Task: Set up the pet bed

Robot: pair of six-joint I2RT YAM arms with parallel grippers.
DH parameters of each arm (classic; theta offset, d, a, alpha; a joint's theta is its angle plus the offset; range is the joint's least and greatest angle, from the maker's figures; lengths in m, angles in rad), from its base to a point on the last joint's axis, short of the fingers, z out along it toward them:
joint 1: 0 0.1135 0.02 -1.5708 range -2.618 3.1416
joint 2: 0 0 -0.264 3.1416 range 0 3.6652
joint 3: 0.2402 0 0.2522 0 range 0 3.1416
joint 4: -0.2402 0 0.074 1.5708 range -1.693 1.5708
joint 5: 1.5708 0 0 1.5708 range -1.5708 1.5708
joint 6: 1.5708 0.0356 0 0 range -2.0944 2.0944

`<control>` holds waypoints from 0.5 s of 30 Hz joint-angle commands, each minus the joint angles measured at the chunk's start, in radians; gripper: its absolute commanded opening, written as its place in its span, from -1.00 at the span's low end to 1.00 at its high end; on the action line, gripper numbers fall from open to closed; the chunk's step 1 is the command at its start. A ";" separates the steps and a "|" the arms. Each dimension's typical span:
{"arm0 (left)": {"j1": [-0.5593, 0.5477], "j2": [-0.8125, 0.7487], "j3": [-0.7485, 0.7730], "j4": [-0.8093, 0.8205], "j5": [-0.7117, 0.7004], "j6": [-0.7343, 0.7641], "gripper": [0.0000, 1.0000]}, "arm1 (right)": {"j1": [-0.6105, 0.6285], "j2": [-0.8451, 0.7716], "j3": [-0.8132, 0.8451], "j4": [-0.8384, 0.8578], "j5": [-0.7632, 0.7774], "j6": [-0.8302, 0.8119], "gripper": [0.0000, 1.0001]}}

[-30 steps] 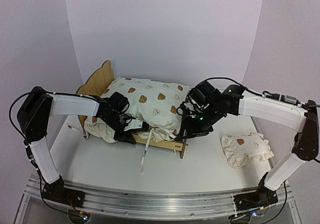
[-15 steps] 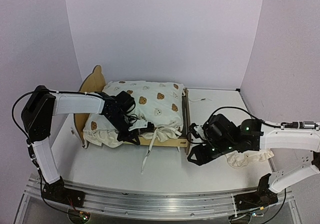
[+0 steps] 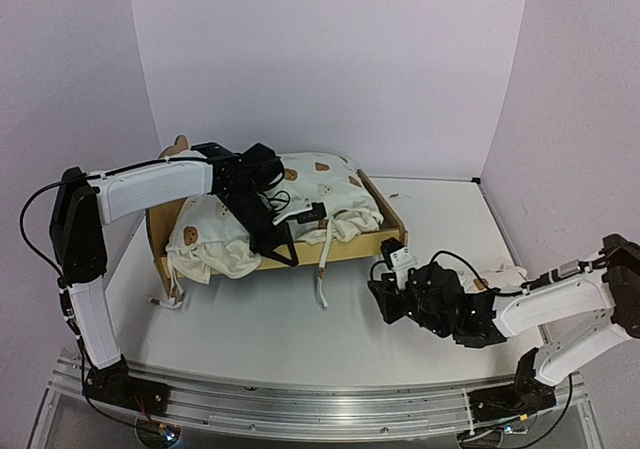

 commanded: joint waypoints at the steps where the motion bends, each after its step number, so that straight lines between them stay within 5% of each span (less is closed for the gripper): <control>1: -0.012 -0.035 0.108 0.006 0.123 -0.036 -1.00 | -0.004 0.108 0.029 0.344 0.265 -0.169 -0.35; 15: -0.012 -0.048 0.115 -0.003 0.139 -0.020 -1.00 | -0.070 0.234 0.079 0.410 0.277 -0.177 -0.10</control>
